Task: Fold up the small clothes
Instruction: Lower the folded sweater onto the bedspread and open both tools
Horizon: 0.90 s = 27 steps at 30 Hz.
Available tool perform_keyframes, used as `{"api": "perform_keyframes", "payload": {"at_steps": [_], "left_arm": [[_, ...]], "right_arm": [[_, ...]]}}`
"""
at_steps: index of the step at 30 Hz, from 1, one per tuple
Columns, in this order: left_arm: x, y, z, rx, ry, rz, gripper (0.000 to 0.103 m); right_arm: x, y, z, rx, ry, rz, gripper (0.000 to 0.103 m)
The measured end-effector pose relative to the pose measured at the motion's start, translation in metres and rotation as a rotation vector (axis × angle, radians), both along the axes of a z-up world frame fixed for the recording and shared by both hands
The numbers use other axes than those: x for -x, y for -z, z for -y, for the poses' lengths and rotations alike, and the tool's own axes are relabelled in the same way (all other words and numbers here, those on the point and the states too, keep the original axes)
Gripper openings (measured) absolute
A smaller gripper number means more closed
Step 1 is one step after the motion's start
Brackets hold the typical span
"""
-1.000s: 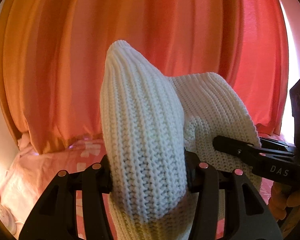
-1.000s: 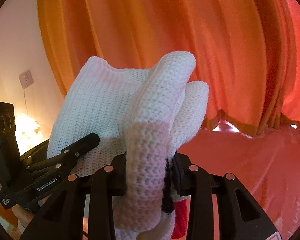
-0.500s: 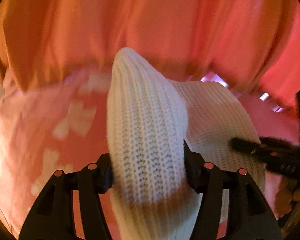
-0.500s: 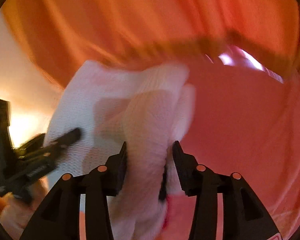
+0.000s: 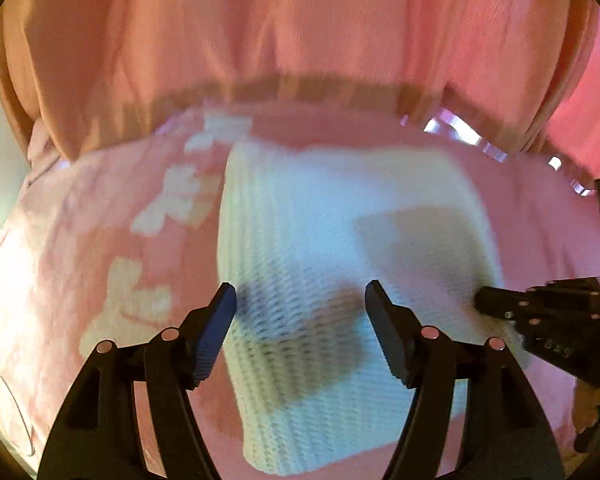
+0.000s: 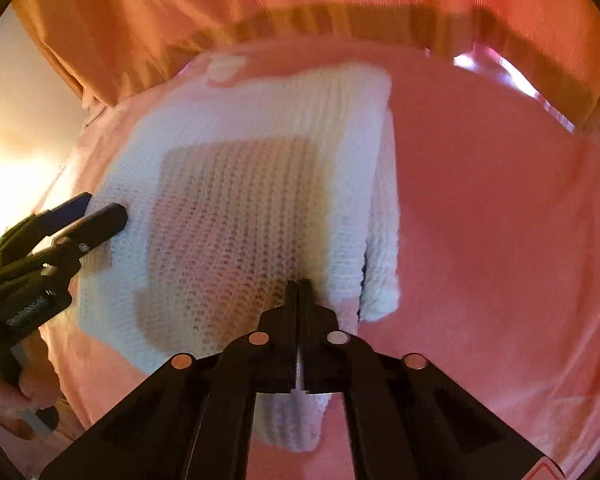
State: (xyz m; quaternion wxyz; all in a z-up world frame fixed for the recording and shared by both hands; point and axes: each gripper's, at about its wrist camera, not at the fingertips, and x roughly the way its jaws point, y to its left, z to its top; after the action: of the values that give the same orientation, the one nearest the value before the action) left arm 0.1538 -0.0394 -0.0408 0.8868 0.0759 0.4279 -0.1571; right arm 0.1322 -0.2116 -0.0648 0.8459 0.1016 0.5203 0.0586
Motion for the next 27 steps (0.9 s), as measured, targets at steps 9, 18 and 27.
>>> {"api": "perform_keyframes", "payload": {"at_steps": [9,18,27], "left_arm": [[0.003,0.003,-0.023,0.022,-0.032,-0.027,0.069],[-0.036,0.015,-0.059,0.267,-0.107,-0.119,0.087],[-0.07,0.034,-0.051,0.487,-0.059,-0.291,0.045]], "right_arm": [[0.028,-0.028,-0.006,0.032,0.027,0.069,0.001],[-0.005,-0.023,0.025,0.064,0.143,0.107,0.067],[-0.03,0.008,0.04,-0.228,0.11,0.063,0.024]]}}
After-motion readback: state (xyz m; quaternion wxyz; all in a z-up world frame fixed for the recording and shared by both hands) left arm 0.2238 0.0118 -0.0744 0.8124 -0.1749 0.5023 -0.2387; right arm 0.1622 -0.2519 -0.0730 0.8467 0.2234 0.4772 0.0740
